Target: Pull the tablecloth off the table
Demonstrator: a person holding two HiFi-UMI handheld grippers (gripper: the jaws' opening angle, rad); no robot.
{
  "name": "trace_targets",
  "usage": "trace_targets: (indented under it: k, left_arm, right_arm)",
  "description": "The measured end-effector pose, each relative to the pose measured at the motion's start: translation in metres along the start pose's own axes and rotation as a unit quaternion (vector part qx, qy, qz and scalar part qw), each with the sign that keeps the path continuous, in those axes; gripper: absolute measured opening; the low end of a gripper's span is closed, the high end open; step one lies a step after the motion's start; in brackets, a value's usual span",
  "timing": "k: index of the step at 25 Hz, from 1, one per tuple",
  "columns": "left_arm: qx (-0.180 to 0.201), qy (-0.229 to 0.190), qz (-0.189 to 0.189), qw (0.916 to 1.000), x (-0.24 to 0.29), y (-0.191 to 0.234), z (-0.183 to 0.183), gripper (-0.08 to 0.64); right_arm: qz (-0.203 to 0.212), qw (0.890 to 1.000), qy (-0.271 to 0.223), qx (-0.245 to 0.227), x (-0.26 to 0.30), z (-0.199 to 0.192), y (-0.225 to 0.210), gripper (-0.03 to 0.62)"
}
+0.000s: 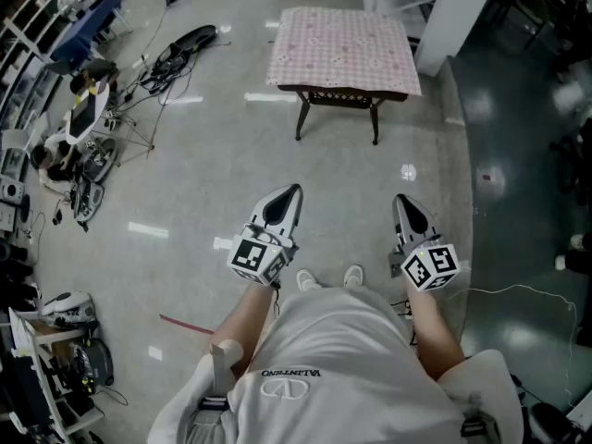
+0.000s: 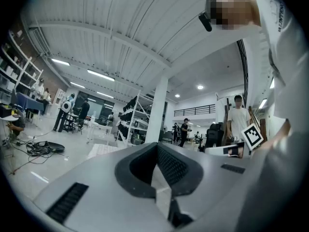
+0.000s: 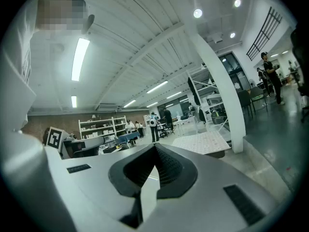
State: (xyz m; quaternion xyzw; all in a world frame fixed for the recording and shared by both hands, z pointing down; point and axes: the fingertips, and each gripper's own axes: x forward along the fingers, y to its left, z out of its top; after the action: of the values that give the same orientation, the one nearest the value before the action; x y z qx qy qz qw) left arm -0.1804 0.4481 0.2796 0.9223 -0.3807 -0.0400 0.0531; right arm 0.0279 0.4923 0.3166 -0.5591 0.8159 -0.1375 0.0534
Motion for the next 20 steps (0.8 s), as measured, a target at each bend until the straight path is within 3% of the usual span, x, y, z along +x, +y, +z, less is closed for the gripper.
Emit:
trace_targets:
  k: [12, 17, 20]
  left_arm:
    - [-0.027, 0.002, -0.024, 0.9993, -0.004, 0.021, -0.007, 0.007]
    - [-0.037, 0.002, -0.034, 0.9987, -0.009, 0.039, -0.007, 0.074]
    - [-0.058, 0.001, -0.032, 0.9978, -0.011, 0.058, -0.014, 0.098]
  right_arm:
    - [-0.006, 0.998, 0.0, 0.056, 0.024, -0.019, 0.006, 0.012]
    - [-0.01, 0.998, 0.007, 0.057, 0.042, -0.027, 0.016, 0.077]
    - [-0.016, 0.998, 0.01, 0.065, 0.056, -0.036, 0.02, 0.078]
